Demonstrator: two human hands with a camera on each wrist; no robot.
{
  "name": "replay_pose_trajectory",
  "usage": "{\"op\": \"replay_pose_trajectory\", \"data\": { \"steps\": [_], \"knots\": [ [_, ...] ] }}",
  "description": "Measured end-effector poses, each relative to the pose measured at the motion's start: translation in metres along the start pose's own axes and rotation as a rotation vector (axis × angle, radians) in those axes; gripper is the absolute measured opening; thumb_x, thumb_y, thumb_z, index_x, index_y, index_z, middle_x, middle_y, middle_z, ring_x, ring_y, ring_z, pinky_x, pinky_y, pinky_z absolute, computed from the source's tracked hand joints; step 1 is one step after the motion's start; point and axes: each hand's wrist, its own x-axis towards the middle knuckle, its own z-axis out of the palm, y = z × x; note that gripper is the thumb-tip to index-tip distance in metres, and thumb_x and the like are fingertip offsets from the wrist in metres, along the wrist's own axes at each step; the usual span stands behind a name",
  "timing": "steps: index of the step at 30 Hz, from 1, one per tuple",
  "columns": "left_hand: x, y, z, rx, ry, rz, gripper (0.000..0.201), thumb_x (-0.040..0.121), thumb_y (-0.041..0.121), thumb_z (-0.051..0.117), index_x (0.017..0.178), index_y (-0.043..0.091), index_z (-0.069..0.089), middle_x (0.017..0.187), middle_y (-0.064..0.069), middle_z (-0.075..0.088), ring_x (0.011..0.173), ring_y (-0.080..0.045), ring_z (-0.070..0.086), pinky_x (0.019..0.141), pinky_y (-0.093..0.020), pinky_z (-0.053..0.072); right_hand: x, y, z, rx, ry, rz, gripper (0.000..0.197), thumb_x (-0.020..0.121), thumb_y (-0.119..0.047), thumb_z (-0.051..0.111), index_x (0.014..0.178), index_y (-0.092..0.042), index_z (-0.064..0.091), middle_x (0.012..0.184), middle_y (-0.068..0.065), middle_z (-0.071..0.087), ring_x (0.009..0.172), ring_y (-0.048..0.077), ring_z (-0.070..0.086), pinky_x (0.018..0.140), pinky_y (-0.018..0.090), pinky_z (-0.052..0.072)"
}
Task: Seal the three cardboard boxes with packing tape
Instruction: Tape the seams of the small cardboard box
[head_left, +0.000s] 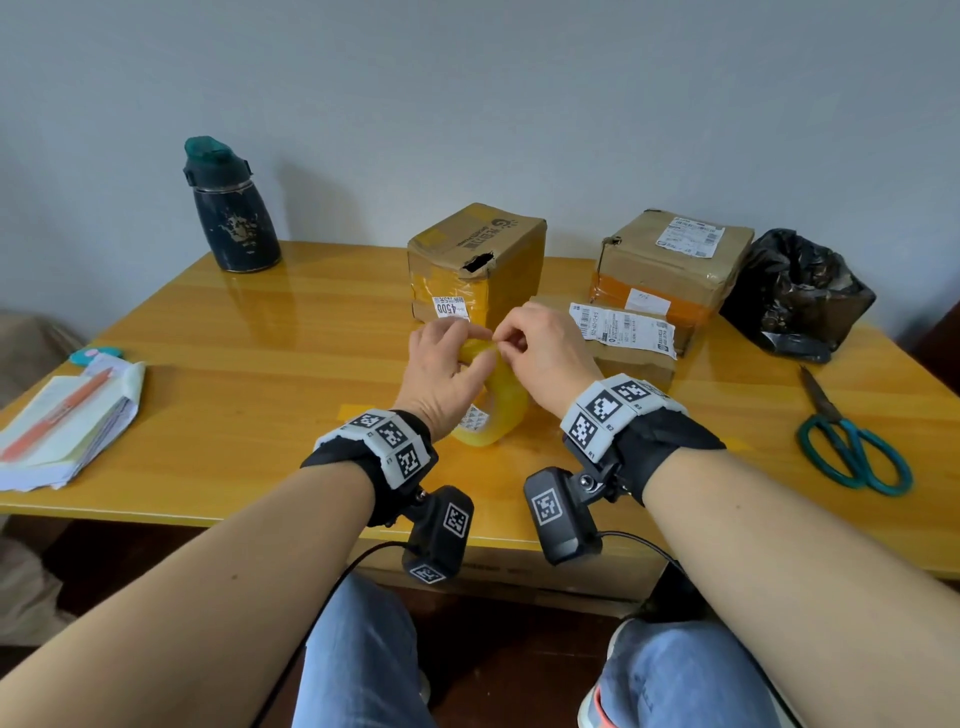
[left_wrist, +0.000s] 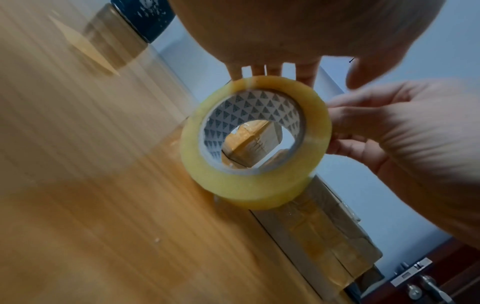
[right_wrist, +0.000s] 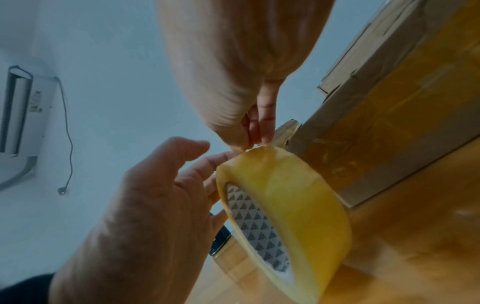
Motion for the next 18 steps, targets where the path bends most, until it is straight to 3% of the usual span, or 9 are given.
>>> {"op": "replay_pose_trajectory", "data": {
  "steps": [3, 5, 8, 12, 18],
  "knots": [
    [0.0, 0.001, -0.001, 0.073, -0.149, -0.091, 0.065, 0.07, 0.061, 0.065, 0.126, 0.031, 0.049, 0.122, 0.003, 0.039, 0.117, -0.018, 0.031, 0.095, -0.032, 0.031, 0.003, 0.004, -0.001, 0.005, 0.004, 0.019, 0.012, 0.09, -0.006, 0.058, 0.099, -0.01, 0.065, 0.088, 0.003, 0.061, 0.079, 0.015, 0.056, 0.074, 0.033, 0.05],
    [0.001, 0.001, -0.002, 0.125, -0.205, -0.107, 0.079, 0.063, 0.054, 0.081, 0.13, 0.036, 0.043, 0.13, 0.001, 0.036, 0.123, -0.02, 0.031, 0.1, -0.033, 0.033, 0.003, 0.004, -0.004, 0.025, -0.008, 0.014, 0.025, 0.091, -0.004, 0.057, 0.114, -0.013, 0.059, 0.082, 0.0, 0.06, 0.073, 0.013, 0.055, 0.07, 0.028, 0.049],
    [0.004, 0.001, -0.004, 0.179, -0.187, -0.143, 0.087, 0.056, 0.055, 0.084, 0.129, 0.038, 0.042, 0.135, -0.002, 0.033, 0.126, -0.021, 0.029, 0.102, -0.036, 0.034, 0.006, 0.002, -0.006, -0.002, -0.053, 0.009, 0.032, 0.093, -0.005, 0.055, 0.123, -0.013, 0.057, 0.089, 0.001, 0.061, 0.079, 0.014, 0.056, 0.074, 0.029, 0.049],
    [0.015, 0.008, -0.005, 0.187, -0.25, -0.216, 0.079, 0.062, 0.048, 0.083, 0.129, 0.036, 0.042, 0.131, -0.003, 0.036, 0.125, -0.023, 0.031, 0.098, -0.036, 0.035, 0.012, 0.004, -0.002, -0.1, -0.105, 0.075, 0.021, 0.097, -0.011, 0.05, 0.108, -0.011, 0.068, 0.111, 0.008, 0.058, 0.1, 0.022, 0.057, 0.086, 0.033, 0.046],
    [0.026, 0.006, -0.014, 0.079, -0.371, -0.273, 0.078, 0.065, 0.038, 0.085, 0.129, 0.039, 0.041, 0.126, -0.003, 0.039, 0.118, -0.023, 0.042, 0.096, -0.038, 0.042, 0.015, 0.005, 0.003, -0.039, -0.075, 0.078, 0.016, 0.096, -0.01, 0.052, 0.092, -0.008, 0.067, 0.106, 0.007, 0.055, 0.095, 0.021, 0.056, 0.079, 0.029, 0.042]
  ]
}}
